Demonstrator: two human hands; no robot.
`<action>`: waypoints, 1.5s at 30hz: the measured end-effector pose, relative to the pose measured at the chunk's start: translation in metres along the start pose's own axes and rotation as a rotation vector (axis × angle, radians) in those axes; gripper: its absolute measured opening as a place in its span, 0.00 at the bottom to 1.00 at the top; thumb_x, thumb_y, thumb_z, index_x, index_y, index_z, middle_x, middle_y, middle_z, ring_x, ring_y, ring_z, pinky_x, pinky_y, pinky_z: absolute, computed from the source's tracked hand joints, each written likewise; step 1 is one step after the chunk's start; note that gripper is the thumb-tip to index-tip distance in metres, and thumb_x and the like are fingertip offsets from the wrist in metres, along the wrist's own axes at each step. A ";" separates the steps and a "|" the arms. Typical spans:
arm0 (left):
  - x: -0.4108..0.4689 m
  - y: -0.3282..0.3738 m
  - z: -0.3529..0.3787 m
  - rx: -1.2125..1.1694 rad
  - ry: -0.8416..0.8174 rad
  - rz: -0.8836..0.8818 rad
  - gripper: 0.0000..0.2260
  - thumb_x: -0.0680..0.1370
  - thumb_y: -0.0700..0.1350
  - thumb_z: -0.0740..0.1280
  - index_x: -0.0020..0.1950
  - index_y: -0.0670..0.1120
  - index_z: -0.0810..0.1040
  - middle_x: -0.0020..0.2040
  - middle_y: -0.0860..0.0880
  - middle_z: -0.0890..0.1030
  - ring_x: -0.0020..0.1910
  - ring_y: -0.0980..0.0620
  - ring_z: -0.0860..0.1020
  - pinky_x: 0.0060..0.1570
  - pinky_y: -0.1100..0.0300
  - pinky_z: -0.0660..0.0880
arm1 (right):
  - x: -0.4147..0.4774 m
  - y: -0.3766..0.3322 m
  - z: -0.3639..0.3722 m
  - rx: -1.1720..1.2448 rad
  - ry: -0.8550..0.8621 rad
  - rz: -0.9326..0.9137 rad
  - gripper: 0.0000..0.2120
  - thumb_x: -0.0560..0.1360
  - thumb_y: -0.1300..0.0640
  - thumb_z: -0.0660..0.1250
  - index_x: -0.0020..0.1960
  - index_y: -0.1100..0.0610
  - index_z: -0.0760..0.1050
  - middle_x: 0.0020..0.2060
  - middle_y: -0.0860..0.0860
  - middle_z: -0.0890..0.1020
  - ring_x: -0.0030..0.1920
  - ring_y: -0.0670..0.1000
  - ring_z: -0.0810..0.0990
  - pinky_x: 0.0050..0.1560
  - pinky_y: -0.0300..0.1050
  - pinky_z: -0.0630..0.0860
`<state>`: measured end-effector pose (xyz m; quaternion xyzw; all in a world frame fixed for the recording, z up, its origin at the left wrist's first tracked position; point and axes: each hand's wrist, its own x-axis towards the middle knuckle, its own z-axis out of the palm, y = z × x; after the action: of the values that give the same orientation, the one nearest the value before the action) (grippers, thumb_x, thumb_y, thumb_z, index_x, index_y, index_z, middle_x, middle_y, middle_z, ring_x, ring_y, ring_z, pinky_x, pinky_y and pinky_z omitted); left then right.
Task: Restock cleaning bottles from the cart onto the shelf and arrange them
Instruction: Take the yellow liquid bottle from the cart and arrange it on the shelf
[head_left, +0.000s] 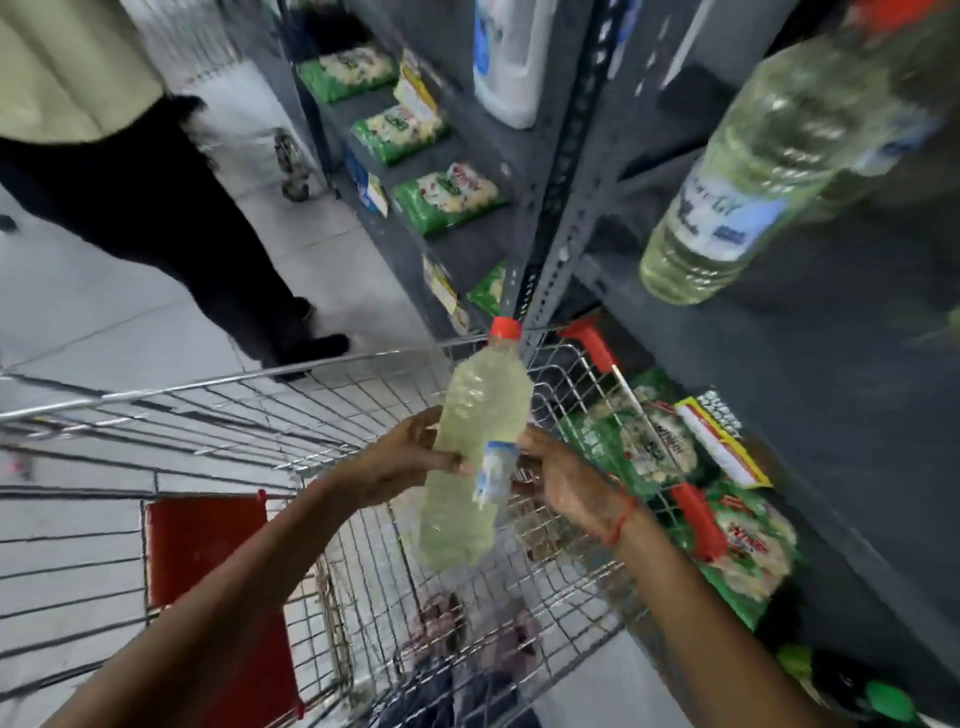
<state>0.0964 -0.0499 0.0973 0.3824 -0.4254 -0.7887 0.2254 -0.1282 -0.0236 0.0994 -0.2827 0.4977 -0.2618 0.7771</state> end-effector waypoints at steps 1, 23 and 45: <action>-0.002 0.013 0.011 -0.031 -0.050 0.026 0.22 0.67 0.40 0.76 0.60 0.49 0.79 0.56 0.46 0.83 0.54 0.47 0.82 0.48 0.53 0.81 | -0.015 -0.007 -0.001 -0.011 -0.041 -0.057 0.19 0.68 0.48 0.72 0.58 0.47 0.78 0.50 0.44 0.84 0.50 0.45 0.82 0.47 0.43 0.80; 0.042 0.153 0.264 0.263 -0.093 0.297 0.07 0.80 0.40 0.63 0.54 0.49 0.78 0.54 0.47 0.83 0.55 0.45 0.80 0.51 0.47 0.79 | -0.232 -0.082 -0.060 -0.026 0.812 -0.883 0.29 0.65 0.62 0.76 0.59 0.41 0.72 0.44 0.51 0.86 0.45 0.47 0.85 0.45 0.41 0.81; 0.127 0.126 0.286 0.184 -0.187 0.183 0.11 0.82 0.42 0.59 0.62 0.51 0.74 0.52 0.59 0.84 0.54 0.60 0.81 0.45 0.69 0.78 | -0.199 -0.058 -0.135 -0.369 1.200 -0.753 0.39 0.58 0.53 0.79 0.65 0.54 0.67 0.57 0.50 0.75 0.61 0.53 0.76 0.57 0.41 0.73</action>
<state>-0.2042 -0.0614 0.2501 0.2859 -0.5478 -0.7549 0.2197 -0.3331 0.0484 0.2184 -0.3688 0.7428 -0.5329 0.1680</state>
